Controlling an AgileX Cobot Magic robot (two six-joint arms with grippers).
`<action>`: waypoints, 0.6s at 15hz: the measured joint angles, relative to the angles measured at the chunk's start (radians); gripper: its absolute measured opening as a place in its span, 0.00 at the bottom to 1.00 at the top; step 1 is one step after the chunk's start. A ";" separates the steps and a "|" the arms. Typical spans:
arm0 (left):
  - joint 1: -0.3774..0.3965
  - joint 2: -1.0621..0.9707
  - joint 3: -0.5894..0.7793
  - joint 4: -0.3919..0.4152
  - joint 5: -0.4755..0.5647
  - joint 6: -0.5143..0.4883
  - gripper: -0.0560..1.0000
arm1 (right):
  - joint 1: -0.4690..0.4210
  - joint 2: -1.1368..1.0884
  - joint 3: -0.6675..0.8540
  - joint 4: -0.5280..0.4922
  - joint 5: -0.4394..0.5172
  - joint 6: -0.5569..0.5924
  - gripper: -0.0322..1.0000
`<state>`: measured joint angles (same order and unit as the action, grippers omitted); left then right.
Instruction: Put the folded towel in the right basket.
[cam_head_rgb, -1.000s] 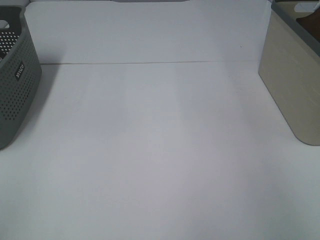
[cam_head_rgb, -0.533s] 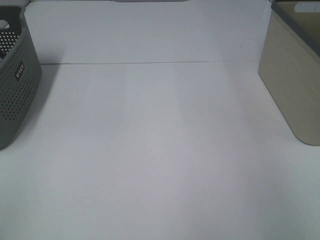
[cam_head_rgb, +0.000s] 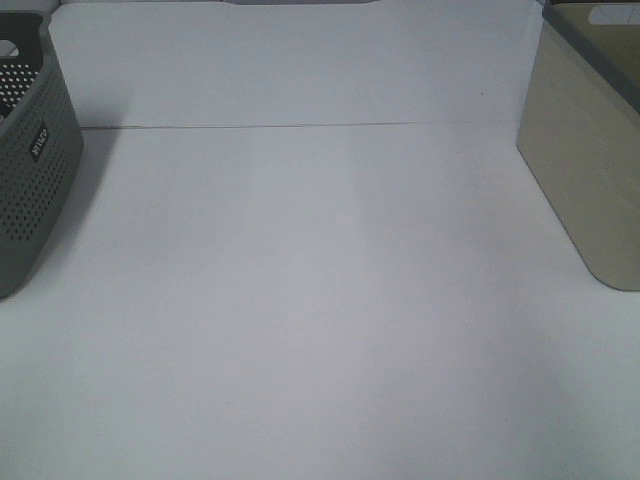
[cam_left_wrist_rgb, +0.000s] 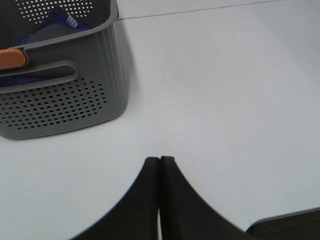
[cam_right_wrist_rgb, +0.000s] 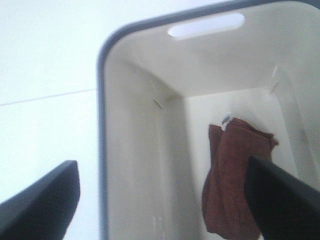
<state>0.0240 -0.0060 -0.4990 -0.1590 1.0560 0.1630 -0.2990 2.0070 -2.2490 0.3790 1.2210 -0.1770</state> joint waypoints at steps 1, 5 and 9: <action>0.000 0.000 0.000 0.000 0.000 0.000 0.05 | 0.001 -0.032 0.000 0.029 0.000 0.002 0.86; 0.000 0.000 0.000 0.000 0.000 0.000 0.05 | 0.088 -0.200 0.085 -0.070 -0.004 0.002 0.86; 0.000 0.000 0.000 0.000 0.000 0.000 0.05 | 0.161 -0.429 0.439 -0.118 -0.006 0.002 0.86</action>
<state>0.0240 -0.0060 -0.4990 -0.1590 1.0560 0.1630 -0.1380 1.5780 -1.8100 0.2610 1.2150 -0.1750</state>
